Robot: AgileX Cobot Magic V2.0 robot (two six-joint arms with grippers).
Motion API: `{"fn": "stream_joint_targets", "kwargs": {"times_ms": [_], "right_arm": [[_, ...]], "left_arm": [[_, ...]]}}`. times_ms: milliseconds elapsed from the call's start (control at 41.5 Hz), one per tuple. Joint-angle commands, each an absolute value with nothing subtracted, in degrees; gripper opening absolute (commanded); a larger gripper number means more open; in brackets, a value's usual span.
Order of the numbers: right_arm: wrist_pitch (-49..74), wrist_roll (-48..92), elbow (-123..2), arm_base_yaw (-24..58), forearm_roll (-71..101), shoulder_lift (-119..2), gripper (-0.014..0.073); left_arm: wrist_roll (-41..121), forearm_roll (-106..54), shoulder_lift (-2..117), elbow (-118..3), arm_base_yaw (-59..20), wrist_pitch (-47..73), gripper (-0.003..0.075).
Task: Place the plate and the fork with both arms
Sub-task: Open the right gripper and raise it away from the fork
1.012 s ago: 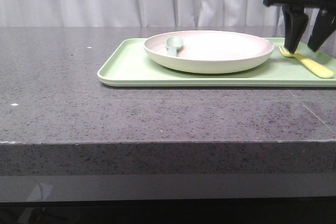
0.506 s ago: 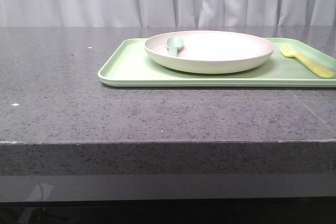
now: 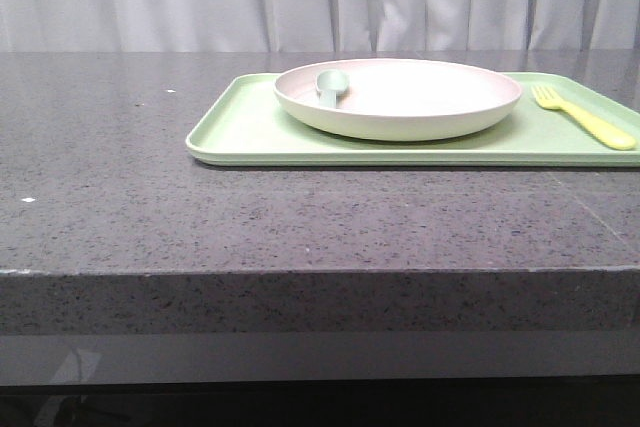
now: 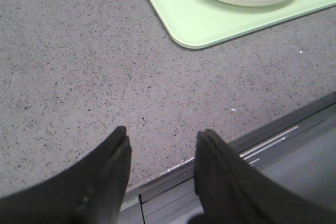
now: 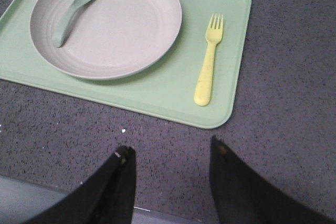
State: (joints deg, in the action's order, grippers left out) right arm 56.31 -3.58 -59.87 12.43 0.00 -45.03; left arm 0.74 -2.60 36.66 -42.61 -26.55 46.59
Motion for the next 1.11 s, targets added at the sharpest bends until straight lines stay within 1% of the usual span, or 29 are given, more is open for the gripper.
{"fn": "stream_joint_targets", "kwargs": {"times_ms": [0, 193, 385, 963, 1036, 1084], "right_arm": [[53.6, -2.9, -57.9, 12.4, -1.0, -39.6, 0.0363], [55.1, -2.9, -52.5, 12.4, -1.2, -29.6, 0.0363], [55.7, -2.9, -50.1, 12.4, -1.2, -23.7, 0.0363], [55.2, -2.9, -49.5, 12.4, -1.2, -22.8, 0.0361], [55.2, -2.9, -49.5, 12.4, -1.1, -22.8, 0.0327], [55.2, -2.9, -49.5, 12.4, -1.1, -22.8, 0.0269]], "left_arm": [[0.8, -3.3, 36.6, -44.2, -26.8, 42.6, 0.03], [0.8, -3.3, 36.6, -44.2, -26.8, 42.6, 0.03], [0.8, -3.3, 36.6, -44.2, -26.8, 42.6, 0.03], [0.8, -3.3, 36.6, -44.2, -26.8, 42.3, 0.03], [0.8, -3.3, 36.6, -44.2, -26.8, 42.3, 0.03], [0.8, -3.3, 36.6, -44.2, -26.8, 42.3, 0.0295]]}}
